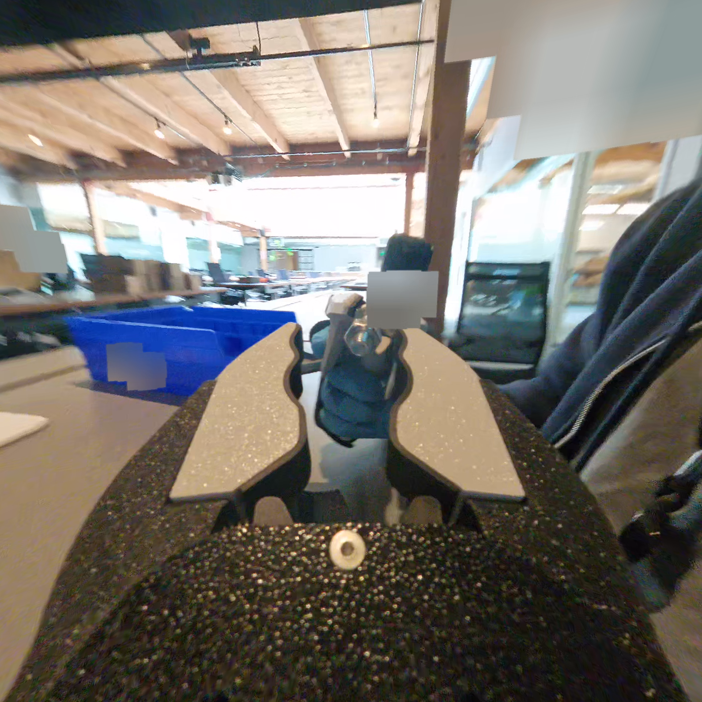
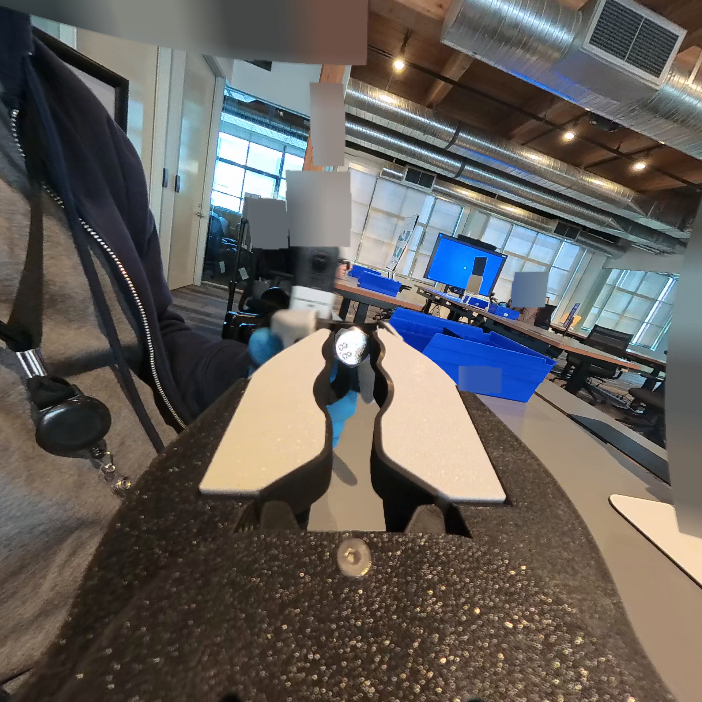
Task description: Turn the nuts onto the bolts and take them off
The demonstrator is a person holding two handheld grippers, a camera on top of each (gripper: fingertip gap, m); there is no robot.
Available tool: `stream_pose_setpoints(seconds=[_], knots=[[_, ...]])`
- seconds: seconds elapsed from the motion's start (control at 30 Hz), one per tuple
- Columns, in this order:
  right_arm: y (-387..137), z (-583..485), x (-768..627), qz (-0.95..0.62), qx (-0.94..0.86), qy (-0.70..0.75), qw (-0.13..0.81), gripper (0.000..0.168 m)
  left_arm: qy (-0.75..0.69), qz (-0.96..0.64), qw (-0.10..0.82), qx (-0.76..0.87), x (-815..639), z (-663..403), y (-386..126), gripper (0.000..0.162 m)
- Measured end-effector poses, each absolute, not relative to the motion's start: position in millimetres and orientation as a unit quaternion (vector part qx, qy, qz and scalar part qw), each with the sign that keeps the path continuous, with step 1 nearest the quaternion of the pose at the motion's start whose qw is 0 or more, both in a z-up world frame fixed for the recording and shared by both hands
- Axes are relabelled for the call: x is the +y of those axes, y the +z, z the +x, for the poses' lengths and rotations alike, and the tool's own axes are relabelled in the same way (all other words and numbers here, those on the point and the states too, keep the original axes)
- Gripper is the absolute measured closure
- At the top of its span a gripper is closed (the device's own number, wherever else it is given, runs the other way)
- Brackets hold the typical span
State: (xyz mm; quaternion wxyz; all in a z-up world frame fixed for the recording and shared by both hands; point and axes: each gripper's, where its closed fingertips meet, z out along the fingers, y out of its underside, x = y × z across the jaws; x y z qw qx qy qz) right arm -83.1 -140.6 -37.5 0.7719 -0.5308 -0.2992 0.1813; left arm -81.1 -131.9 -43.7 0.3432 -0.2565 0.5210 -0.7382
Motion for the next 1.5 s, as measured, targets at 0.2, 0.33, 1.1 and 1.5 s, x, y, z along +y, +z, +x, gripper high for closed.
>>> stream_pose_setpoints(seconds=[0.2, 0.33, 1.1, 1.5], knots=[[-38, -83, -140, -0.532, -0.3, 0.18, 0.771, 0.151, -0.786, -0.293, 0.213, 0.501, -135, -81, -48, 0.129], [-39, -84, -139, -0.536, -0.302, 0.178, 0.768, 0.15, -0.77, -0.285, 0.232, 0.522, -143, -81, -51, 0.144], [-37, -83, -141, -0.531, -0.299, 0.184, 0.771, 0.151, -0.793, -0.274, 0.258, 0.479, -124, -84, -39, 0.123], [-39, -86, -141, -0.532, -0.304, 0.191, 0.767, 0.151, -0.657, -0.189, 0.461, 0.565, -142, -82, -49, 0.145]])
